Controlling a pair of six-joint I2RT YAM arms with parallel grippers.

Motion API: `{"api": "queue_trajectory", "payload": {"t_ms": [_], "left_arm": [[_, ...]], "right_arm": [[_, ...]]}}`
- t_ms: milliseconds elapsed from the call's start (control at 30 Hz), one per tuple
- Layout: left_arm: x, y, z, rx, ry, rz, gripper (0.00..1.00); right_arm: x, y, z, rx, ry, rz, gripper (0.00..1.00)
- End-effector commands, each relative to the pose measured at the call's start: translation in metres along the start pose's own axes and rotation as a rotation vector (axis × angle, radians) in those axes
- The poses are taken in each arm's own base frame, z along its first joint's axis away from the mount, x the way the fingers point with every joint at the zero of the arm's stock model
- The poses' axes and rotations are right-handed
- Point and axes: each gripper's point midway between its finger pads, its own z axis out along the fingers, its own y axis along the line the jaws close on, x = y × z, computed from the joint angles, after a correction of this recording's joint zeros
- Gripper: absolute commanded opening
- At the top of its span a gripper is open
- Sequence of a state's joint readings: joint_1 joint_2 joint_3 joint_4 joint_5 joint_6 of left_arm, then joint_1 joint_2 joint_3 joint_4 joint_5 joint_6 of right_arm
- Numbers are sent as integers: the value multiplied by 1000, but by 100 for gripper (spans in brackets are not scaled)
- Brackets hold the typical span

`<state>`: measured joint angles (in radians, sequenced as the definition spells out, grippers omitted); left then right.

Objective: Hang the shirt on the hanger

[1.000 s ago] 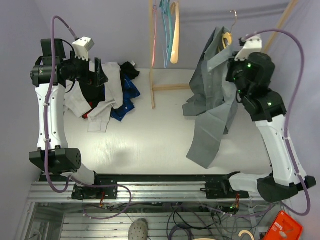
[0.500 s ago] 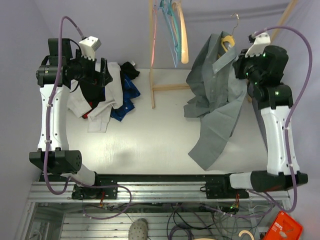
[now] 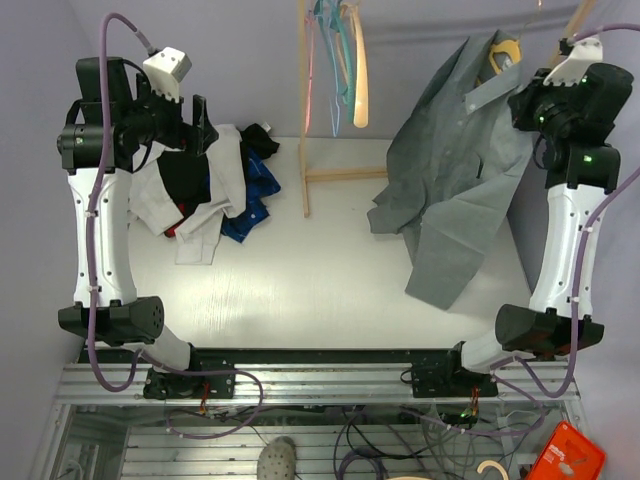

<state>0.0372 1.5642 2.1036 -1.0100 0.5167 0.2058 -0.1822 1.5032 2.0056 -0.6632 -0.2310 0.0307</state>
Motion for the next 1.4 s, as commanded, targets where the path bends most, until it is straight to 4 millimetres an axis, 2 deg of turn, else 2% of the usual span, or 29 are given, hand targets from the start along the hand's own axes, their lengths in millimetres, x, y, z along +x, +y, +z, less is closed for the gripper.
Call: {"api": "queue_trajectory", "payload": {"t_ms": [0,133,300,467,900,1033,1233,1367], "left_arm": [[-9,9,3,-32,-14,22,99],[-9,9,7,-25,-11,11,99],[-6,10,12,-20,-7,-6,99],[0,8,19,5,2,-33,99],[12,7,32,42,27,-68,99],[16,6,35,50,36,-78,99],[19,6,37,51,41,-85,99],[19,5,39,60,40,-97,99]], "right_arm": [[-41,-22,-15,24,-124,-17,0],[-43,-45,-7,40,-132,21,0],[-53,-57,8,19,-155,62,0],[-58,-64,27,8,-158,91,0],[-68,-72,54,-28,-188,186,0],[-59,-83,67,-91,-163,303,0],[-50,-100,71,-16,-154,355,0],[-48,-101,78,-43,-147,382,0]]}}
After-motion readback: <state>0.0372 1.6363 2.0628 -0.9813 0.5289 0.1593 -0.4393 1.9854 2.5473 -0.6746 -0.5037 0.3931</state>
